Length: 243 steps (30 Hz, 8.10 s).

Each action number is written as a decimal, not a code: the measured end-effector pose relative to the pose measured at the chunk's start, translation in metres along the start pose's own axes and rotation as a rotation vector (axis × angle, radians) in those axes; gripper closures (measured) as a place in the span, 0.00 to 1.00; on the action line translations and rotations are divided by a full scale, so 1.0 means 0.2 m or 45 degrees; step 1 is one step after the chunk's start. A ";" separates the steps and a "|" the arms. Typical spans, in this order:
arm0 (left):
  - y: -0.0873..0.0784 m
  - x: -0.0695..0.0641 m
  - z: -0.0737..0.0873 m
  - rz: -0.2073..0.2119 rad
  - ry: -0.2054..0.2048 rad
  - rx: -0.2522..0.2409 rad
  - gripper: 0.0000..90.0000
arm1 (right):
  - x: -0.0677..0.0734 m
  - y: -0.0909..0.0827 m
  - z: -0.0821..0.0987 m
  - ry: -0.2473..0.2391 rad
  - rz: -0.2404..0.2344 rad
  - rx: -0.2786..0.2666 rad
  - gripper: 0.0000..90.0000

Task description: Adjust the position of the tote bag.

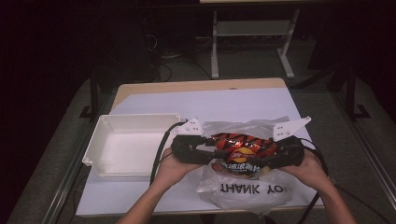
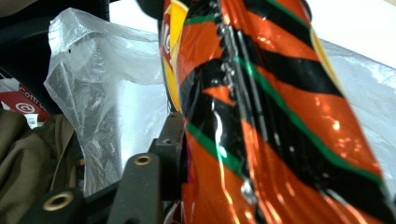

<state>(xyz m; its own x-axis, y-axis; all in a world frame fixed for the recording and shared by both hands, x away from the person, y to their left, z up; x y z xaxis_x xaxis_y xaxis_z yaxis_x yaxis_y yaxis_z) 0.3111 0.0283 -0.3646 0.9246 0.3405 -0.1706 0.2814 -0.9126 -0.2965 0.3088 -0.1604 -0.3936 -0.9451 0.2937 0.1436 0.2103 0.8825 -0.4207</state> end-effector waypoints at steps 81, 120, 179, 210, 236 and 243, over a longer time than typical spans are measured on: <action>-0.04 0.06 -0.02 -0.053 -0.146 -0.124 0.67 | -0.04 -0.01 0.14 -0.031 0.121 -0.149 0.77; -0.44 0.03 0.14 -0.298 0.026 -0.082 0.41 | 0.03 -0.16 -0.21 0.007 0.035 -0.200 0.78; -0.58 -0.08 0.45 -0.406 0.091 -0.003 0.39 | 0.01 0.46 -0.88 -0.081 -0.153 -0.084 0.79; -0.59 -0.08 0.47 -0.416 0.087 0.001 0.38 | 0.02 0.68 -0.93 -0.067 -0.193 -0.072 0.79; -0.60 -0.06 0.48 -0.429 0.081 -0.008 0.37 | -0.01 0.83 -0.91 -0.046 -0.208 -0.056 0.79; -0.60 -0.06 0.48 -0.424 0.082 -0.015 0.37 | 0.00 0.87 -0.90 -0.058 -0.215 -0.044 0.79</action>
<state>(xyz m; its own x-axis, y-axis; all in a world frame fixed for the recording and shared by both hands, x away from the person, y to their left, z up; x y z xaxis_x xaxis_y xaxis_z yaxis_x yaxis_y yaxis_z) 0.2416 0.1559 -0.4175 0.7956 0.6058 -0.0064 0.5733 -0.7563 -0.3151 0.3908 0.0595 -0.3054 -0.9778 0.1241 0.1689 0.0554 0.9301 -0.3631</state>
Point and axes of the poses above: each handheld gripper's, and its own axes: y roughly forward along the jaws, z roughly out of its underside, x roughly to its left, the point moved 7 cm from there along y, roughly forward along the jaws, and after that the axes turned 11 degrees about -x, right-handed, at the moved point
